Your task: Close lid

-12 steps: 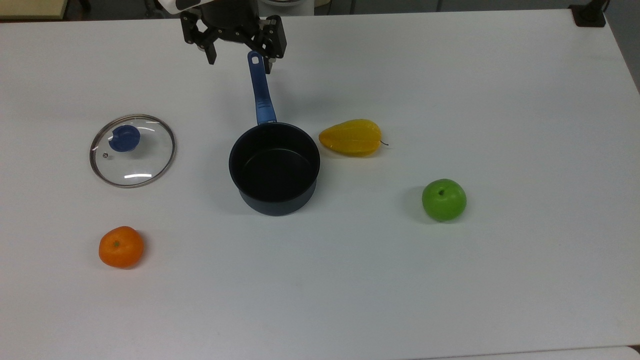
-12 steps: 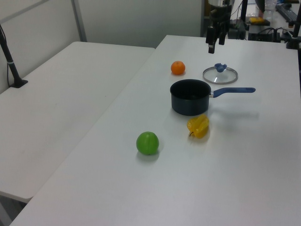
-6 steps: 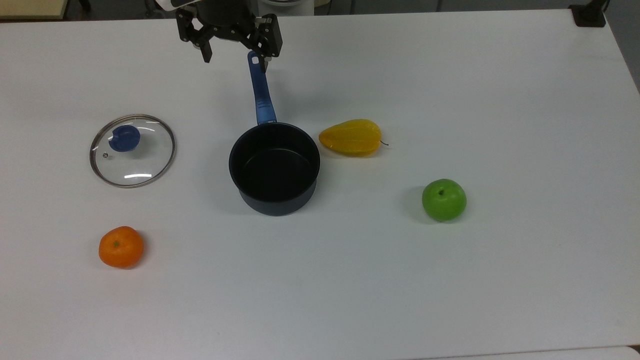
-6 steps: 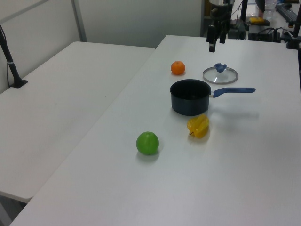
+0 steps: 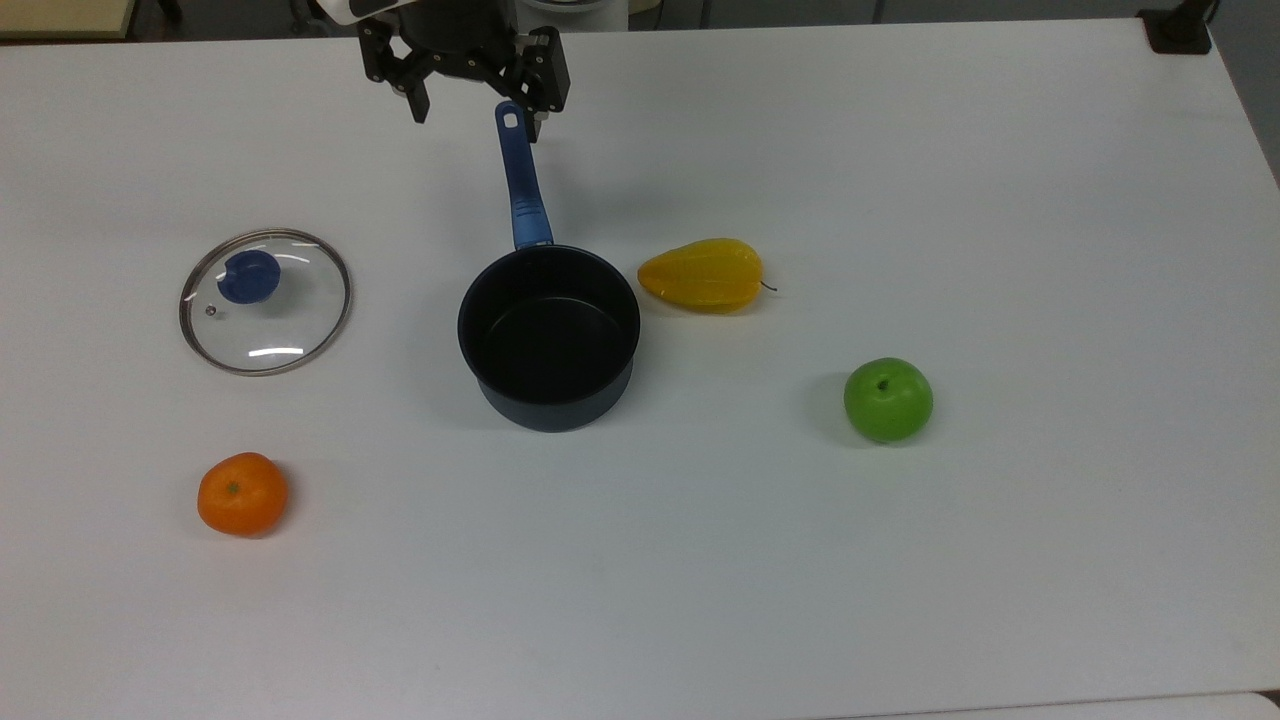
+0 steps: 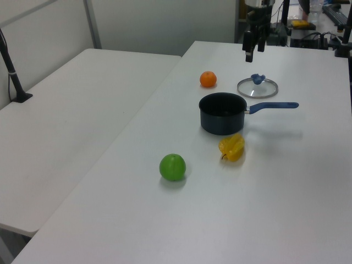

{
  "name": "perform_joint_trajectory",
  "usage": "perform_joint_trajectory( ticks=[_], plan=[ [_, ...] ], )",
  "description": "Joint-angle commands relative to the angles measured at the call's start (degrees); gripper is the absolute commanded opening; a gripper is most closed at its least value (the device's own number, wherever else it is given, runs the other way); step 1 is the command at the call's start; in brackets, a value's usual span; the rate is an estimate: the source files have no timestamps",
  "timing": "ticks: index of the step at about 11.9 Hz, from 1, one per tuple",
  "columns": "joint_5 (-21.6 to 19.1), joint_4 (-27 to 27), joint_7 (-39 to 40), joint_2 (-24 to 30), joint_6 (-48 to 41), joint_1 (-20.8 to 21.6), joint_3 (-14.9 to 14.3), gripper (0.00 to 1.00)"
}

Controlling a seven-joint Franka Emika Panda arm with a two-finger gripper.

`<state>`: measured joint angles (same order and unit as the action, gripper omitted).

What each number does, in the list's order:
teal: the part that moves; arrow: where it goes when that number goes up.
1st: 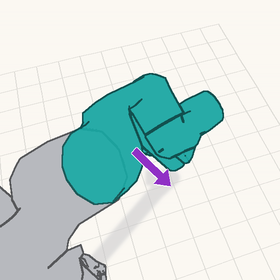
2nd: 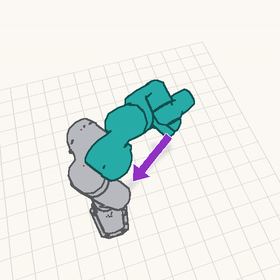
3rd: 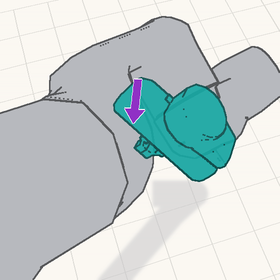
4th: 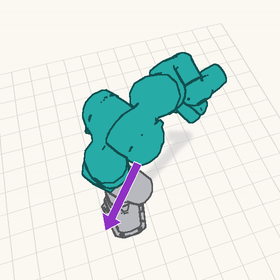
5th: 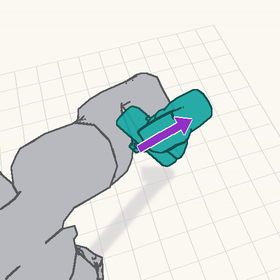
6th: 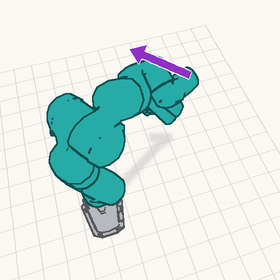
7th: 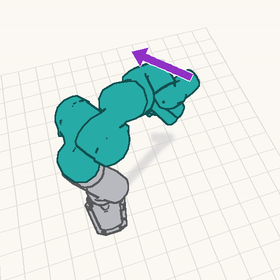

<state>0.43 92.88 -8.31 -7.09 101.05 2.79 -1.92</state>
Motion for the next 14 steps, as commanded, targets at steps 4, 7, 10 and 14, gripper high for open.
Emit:
perform_joint_trajectory(
  ticks=[4,7,10,14],
  plan=[
    [0.71,-0.07,-0.39,1.55,-1.73,-0.06,-0.01,1.00],
    [0.63,-0.16,-0.30,1.55,-1.82,-0.06,-0.10,1.00],
    [0.45,-0.25,-0.21,1.37,-1.65,-0.15,-0.28,1.00],
    [0.36,-0.16,-0.21,1.29,-1.65,-0.24,-0.28,1.00]
  ],
)
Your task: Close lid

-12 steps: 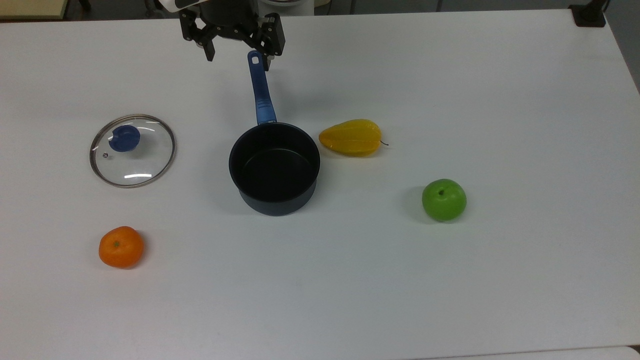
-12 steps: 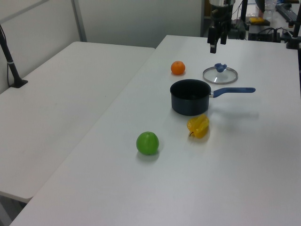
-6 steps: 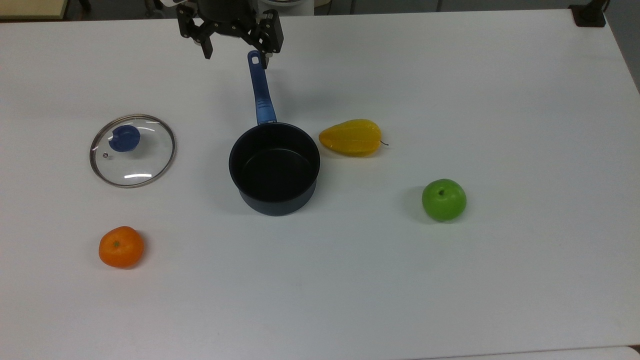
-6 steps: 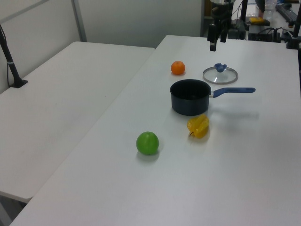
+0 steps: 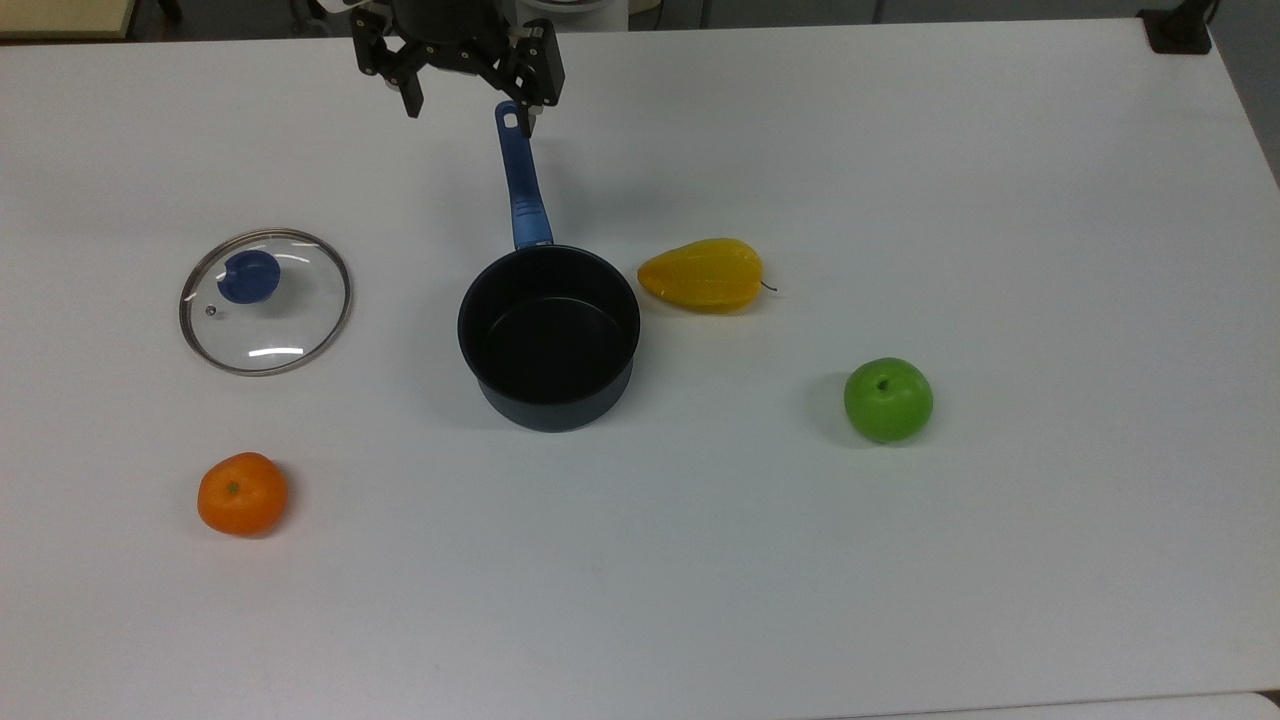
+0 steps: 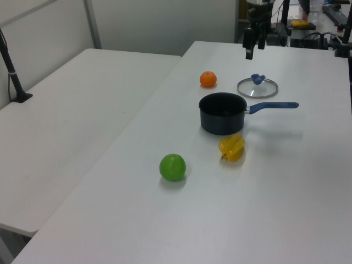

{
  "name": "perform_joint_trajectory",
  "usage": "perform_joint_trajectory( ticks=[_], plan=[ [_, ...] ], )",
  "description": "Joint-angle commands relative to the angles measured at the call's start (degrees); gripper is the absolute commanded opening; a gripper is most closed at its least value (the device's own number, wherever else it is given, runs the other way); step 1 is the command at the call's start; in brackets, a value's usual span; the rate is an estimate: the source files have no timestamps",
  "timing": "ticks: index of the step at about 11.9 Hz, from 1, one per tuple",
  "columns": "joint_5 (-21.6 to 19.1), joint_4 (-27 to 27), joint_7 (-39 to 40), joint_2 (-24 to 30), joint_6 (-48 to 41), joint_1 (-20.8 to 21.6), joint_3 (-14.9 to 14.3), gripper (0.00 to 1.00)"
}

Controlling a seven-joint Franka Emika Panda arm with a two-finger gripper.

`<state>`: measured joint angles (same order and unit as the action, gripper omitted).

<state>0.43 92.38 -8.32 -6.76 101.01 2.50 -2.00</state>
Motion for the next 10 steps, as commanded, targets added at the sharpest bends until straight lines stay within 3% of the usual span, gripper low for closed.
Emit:
perform_joint_trajectory(
  ticks=[1,5,10],
  plan=[
    [0.36,0.35,-0.21,0.96,-1.52,0.04,-0.20,1.00],
    [0.62,0.35,1.98,0.00,-0.73,-1.18,-0.37,1.00],
    [0.71,0.61,9.09,-5.09,7.52,-9.08,-0.29,1.00]
  ],
)
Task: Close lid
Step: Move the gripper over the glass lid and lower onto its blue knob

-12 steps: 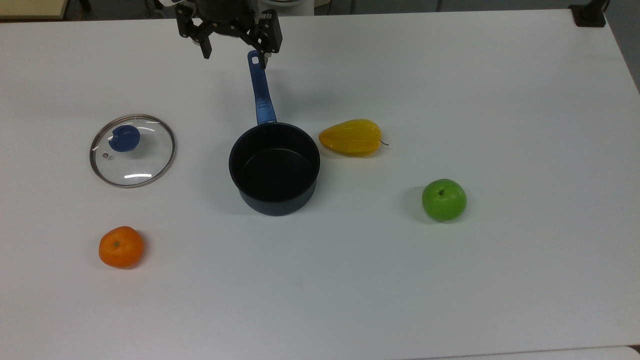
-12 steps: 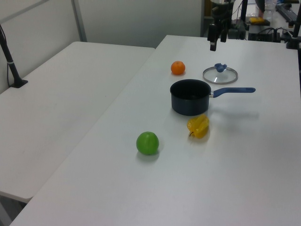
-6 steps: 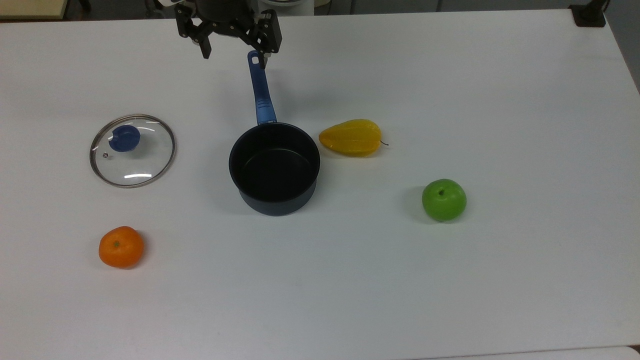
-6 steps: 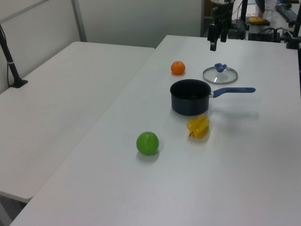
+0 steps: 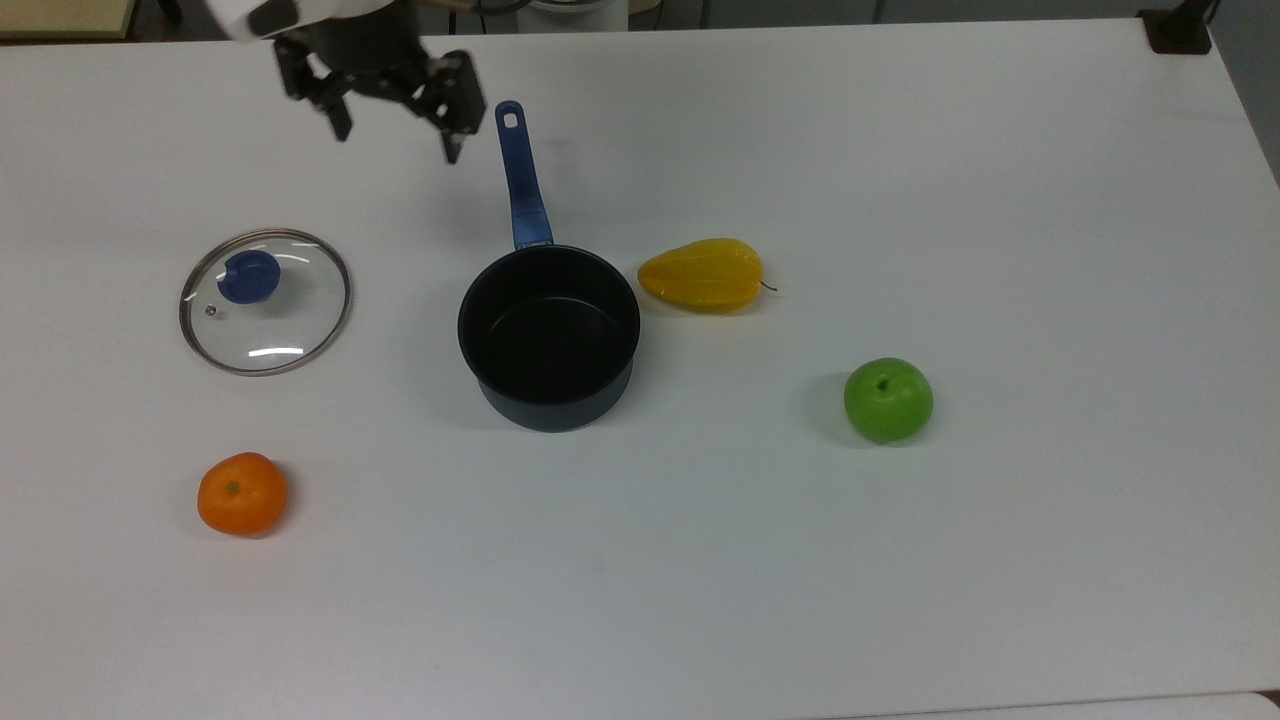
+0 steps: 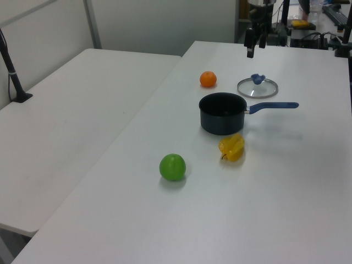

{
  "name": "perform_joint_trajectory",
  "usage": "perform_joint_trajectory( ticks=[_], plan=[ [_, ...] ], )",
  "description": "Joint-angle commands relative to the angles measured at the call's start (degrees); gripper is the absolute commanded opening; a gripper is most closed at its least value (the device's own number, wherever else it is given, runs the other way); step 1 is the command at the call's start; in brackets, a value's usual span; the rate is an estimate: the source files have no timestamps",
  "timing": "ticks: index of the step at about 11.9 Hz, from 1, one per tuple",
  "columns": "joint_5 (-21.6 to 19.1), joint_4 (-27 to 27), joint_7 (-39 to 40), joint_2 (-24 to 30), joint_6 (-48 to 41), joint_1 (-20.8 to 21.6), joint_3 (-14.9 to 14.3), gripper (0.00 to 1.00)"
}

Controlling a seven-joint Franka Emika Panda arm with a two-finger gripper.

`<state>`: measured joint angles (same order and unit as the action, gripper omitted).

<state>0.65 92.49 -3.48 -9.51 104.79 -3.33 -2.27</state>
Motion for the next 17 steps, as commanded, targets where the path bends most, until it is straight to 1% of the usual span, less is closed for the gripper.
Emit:
perform_joint_trajectory(
  ticks=[1,3,7,9,12,14,15,16,17],
  plan=[
    [0.49,0.41,5.40,-3.48,4.02,-4.48,-0.02,1.00],
    [0.49,0.67,7.60,-4.63,6.38,-7.03,-0.02,1.00],
    [0.66,0.58,12.07,-9.19,11.31,-11.16,-0.02,1.00],
    [0.66,0.67,16.99,-11.74,13.50,-12.75,-0.10,1.00],
    [1.10,2.42,20.34,-13.68,16.93,-13.63,-0.11,1.00],
    [2.76,2.43,20.88,-16.05,19.39,-14.42,-0.11,0.96],
    [2.95,2.43,20.88,-16.76,20.97,-14.42,-0.11,0.90],
    [3.04,2.43,20.88,-16.85,21.16,-14.42,-0.11,0.86],
    [2.95,2.43,20.97,-16.94,21.16,-14.42,-0.11,0.86]
  ],
)
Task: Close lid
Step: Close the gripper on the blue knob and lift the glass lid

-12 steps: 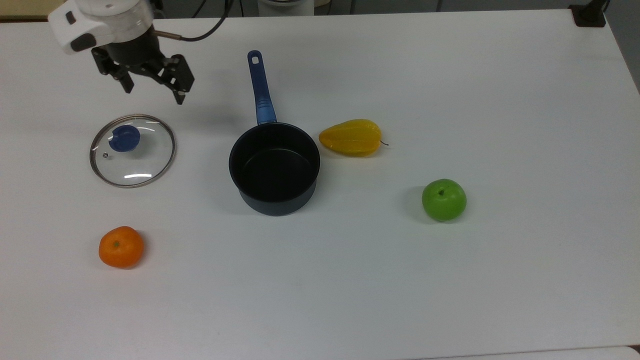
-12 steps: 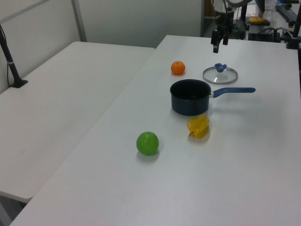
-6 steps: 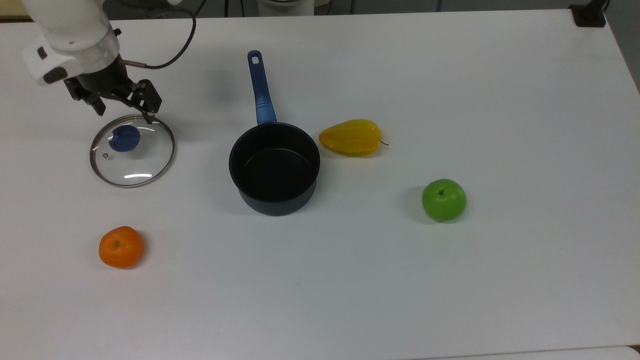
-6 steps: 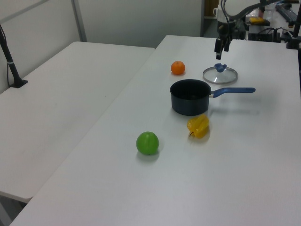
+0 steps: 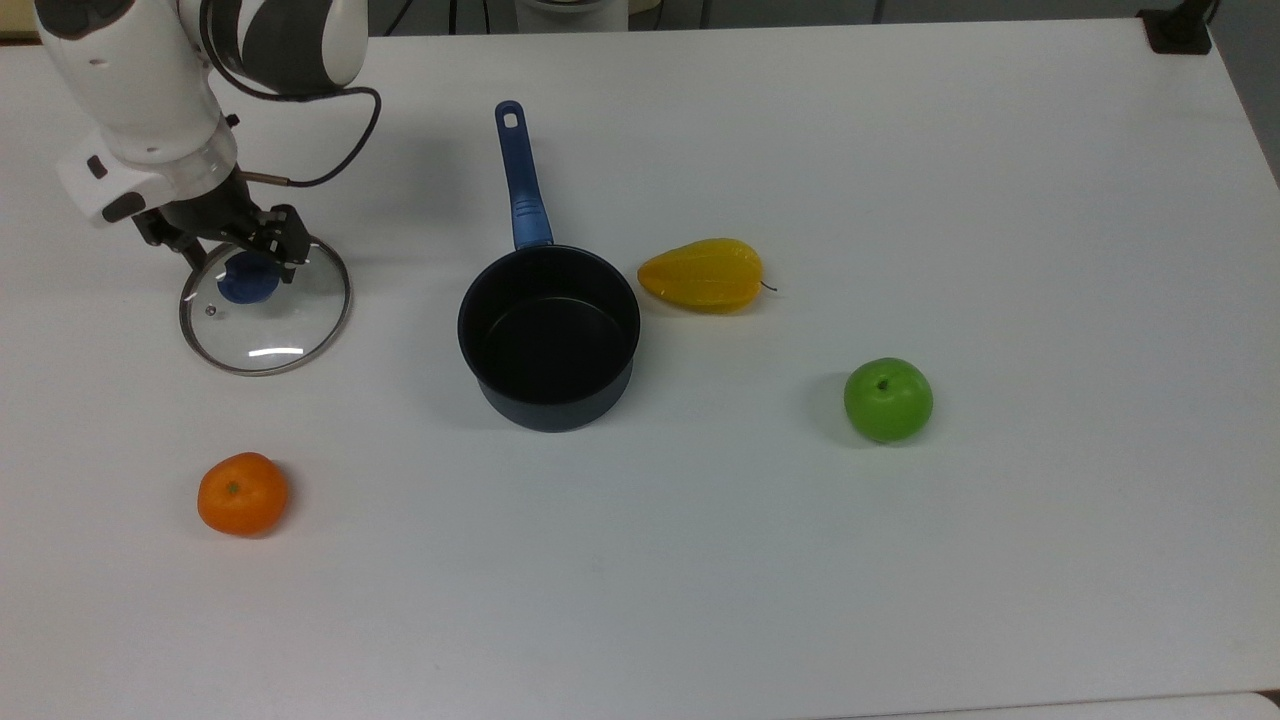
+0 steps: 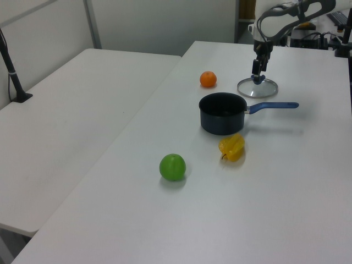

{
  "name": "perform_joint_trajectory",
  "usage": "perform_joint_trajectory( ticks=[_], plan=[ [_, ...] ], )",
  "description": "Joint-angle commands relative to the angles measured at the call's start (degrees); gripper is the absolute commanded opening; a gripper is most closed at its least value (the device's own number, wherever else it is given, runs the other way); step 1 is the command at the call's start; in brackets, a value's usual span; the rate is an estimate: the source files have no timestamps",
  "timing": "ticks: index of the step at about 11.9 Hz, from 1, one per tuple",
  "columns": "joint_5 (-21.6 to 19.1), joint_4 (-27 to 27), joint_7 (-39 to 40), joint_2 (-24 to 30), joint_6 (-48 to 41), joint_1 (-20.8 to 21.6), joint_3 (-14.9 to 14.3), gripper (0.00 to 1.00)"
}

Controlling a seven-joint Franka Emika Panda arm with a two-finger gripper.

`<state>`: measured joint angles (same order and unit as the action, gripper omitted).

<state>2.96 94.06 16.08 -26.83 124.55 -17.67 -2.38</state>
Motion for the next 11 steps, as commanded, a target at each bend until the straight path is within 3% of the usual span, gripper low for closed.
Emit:
perform_joint_trajectory(
  ticks=[1,3,6,11],
  plan=[
    [0.64,0.86,1.32,-0.06,1.83,-0.08,0.01,0.84],
    [0.64,0.86,1.32,-0.24,2.01,0.01,0.01,0.78],
    [0.55,0.86,1.23,-0.16,2.01,0.01,0.09,0.53],
    [-0.24,0.52,0.62,2.65,0.08,-0.17,0.09,0.46]
  ],
)
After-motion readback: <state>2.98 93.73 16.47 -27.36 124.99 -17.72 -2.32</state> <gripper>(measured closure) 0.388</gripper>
